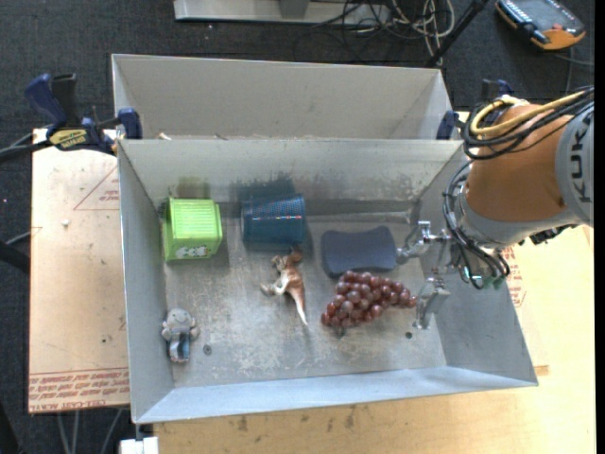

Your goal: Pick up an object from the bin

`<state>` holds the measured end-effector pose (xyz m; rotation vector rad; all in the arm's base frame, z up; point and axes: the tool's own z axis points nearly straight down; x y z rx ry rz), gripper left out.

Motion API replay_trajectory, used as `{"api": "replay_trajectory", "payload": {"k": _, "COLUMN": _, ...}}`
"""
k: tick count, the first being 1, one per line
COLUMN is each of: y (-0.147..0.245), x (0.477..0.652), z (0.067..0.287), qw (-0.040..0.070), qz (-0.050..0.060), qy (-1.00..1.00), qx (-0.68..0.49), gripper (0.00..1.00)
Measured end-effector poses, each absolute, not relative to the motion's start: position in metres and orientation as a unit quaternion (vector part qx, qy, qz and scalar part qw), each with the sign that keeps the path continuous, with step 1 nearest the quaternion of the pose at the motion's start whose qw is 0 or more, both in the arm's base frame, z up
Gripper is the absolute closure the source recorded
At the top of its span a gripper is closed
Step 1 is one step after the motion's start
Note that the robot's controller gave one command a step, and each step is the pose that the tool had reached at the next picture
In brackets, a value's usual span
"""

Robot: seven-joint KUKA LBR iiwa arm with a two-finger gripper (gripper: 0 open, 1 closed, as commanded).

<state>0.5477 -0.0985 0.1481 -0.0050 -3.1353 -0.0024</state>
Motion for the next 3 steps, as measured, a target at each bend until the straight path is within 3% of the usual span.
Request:
{"api": "replay_trajectory", "payload": {"k": 1, "y": -0.098, "x": 0.550, "z": 0.152, "qw": 0.000, "qz": 0.000, "qy": -1.000, "qx": 0.000, "gripper": 0.00}}
{"api": "replay_trajectory", "payload": {"k": 2, "y": -0.048, "x": 0.565, "z": 0.078, "qw": -0.003, "qz": 0.000, "qy": -0.998, "qx": -0.062, "gripper": 1.00}}
{"api": "replay_trajectory", "payload": {"k": 3, "y": -0.048, "x": 0.565, "z": 0.078, "qw": -0.003, "qz": 0.000, "qy": -0.998, "qx": -0.062, "gripper": 1.00}}
